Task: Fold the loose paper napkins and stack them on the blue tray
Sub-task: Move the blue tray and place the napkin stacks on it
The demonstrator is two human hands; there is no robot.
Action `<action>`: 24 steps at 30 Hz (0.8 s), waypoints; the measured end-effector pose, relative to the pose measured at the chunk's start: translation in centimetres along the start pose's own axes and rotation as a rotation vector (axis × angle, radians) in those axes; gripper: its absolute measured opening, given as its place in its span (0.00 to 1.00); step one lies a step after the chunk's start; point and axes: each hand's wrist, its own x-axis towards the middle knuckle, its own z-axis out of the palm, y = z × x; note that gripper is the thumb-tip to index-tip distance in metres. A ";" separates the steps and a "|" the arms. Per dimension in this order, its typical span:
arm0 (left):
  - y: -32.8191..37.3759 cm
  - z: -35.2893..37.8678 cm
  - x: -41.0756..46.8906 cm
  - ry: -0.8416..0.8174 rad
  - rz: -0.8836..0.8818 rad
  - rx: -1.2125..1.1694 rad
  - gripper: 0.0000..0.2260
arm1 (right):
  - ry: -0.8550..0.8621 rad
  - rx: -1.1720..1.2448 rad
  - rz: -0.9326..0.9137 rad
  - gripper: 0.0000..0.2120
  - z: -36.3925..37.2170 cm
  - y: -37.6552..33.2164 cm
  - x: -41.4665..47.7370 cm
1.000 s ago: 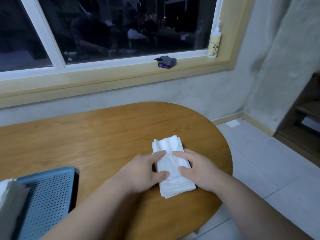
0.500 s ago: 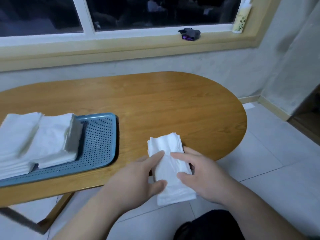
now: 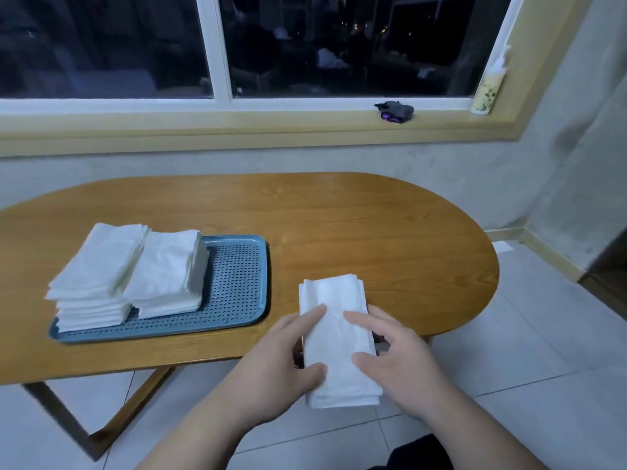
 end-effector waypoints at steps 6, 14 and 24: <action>-0.2 -7.3 -1.9 0.082 -0.085 0.123 0.34 | -0.071 0.033 -0.112 0.26 4.8 -4.0 3.1; -1.3 -14.9 -0.7 0.077 -0.200 0.283 0.34 | -0.130 0.137 -0.053 0.26 10.2 -7.3 7.9; -2.0 -18.8 6.1 -0.033 -0.273 0.397 0.35 | -0.052 0.161 0.054 0.26 11.4 -7.4 13.6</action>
